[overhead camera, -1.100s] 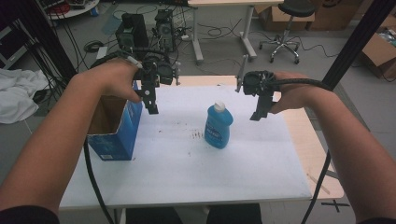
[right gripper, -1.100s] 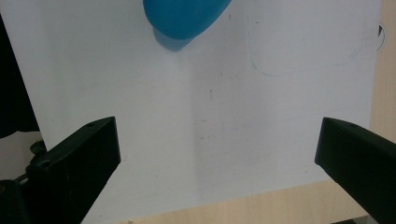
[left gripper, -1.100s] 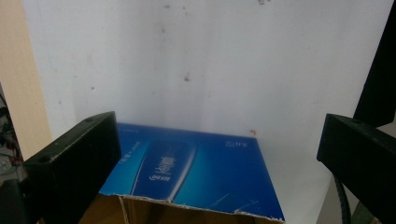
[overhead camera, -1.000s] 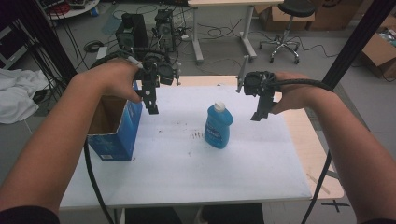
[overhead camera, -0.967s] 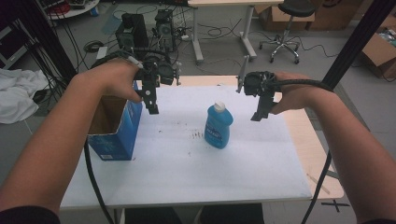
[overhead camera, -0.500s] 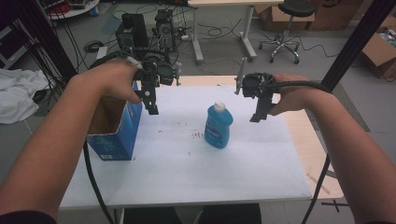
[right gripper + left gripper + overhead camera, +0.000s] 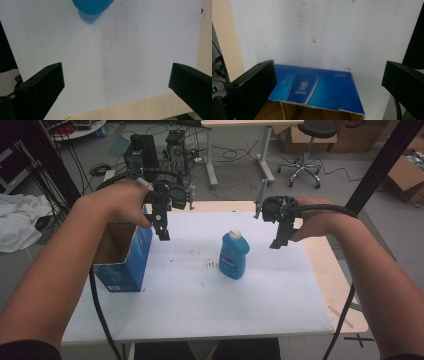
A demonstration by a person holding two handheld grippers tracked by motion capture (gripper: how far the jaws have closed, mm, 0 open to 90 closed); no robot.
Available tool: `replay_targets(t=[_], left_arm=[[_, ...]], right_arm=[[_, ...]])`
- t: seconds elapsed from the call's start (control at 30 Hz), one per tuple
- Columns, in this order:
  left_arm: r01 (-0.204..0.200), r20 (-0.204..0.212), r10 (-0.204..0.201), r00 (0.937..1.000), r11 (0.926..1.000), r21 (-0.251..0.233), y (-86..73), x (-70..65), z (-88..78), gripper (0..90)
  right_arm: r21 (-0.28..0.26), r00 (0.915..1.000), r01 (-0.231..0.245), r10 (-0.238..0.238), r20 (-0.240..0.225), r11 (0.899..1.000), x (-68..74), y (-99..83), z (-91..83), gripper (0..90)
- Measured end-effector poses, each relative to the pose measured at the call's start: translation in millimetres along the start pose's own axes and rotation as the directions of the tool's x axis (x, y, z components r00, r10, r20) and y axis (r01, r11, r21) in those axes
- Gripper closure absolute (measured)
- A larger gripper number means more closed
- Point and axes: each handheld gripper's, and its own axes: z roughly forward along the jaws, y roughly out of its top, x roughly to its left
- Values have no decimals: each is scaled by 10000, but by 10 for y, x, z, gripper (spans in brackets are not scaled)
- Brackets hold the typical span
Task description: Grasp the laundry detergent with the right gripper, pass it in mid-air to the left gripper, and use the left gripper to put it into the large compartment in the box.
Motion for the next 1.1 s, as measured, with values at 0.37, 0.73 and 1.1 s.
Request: replay_targets(t=[0.37,0.73,1.1], left_arm=[[23,0,-23,10000,10000,-88,-24,1,22,1],[55,5,-55,10000,9999,-124,-45,-54,47,1],[-68,-116,65,9999,9996,-287,-49,-138,1,1]], right_arm=[[-114,9998,-183,183,-59,9998,-6,-55,28,0],[-2474,9917,-1283,1252,-281,9604,-2,-381,-35,0],[-4708,9842,-1705,1725,-394,8656,136,-553,-48,0]])
